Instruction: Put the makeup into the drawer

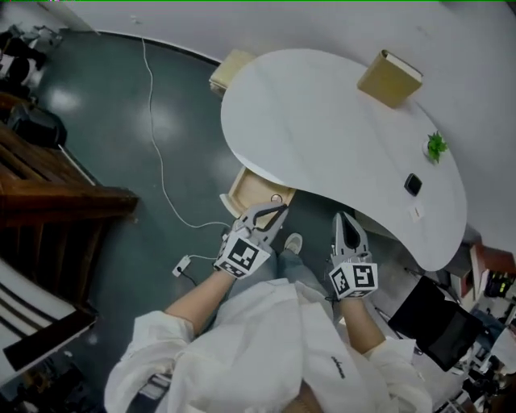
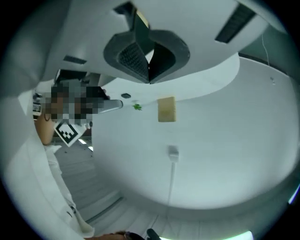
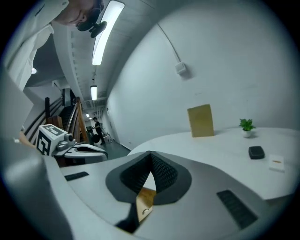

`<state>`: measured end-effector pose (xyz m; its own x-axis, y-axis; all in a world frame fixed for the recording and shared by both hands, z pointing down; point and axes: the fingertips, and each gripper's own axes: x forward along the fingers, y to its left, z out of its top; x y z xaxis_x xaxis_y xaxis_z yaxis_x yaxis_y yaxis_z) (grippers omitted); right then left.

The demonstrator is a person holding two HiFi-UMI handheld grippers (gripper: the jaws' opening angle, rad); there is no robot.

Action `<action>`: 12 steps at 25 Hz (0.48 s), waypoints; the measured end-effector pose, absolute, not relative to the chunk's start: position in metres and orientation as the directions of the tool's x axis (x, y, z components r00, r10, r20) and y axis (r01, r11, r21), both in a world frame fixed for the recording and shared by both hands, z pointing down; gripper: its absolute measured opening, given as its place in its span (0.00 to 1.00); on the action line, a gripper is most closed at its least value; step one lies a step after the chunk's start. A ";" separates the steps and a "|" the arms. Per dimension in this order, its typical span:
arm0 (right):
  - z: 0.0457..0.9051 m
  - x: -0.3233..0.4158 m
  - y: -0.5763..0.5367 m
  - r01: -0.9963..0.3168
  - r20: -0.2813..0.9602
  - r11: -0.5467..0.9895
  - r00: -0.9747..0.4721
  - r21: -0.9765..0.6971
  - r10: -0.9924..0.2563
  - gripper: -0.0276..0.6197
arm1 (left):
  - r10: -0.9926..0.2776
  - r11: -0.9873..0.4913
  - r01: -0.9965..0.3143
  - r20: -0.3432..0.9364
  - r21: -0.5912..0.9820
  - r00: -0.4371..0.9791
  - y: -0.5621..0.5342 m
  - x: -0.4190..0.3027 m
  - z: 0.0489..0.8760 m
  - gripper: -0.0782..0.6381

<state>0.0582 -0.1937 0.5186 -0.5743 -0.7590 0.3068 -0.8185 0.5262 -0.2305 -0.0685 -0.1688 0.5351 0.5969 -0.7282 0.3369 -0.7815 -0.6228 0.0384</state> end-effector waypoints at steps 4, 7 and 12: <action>0.479 0.085 -0.204 -0.853 0.247 0.477 -0.519 -0.212 -0.818 0.07 | -0.834 -0.500 -0.864 0.238 0.057 0.498 -0.177 -0.090 0.477 0.15; 0.451 0.101 -0.204 -0.870 0.198 0.447 -0.484 -0.207 -0.852 0.07 | -0.881 -0.443 -0.894 0.150 0.066 0.448 -0.176 -0.103 0.440 0.15; 0.404 0.127 -0.199 -0.885 0.092 0.426 -0.448 -0.186 -0.889 0.07 | -0.929 -0.367 -0.927 0.027 0.070 0.370 -0.169 -0.126 0.388 0.15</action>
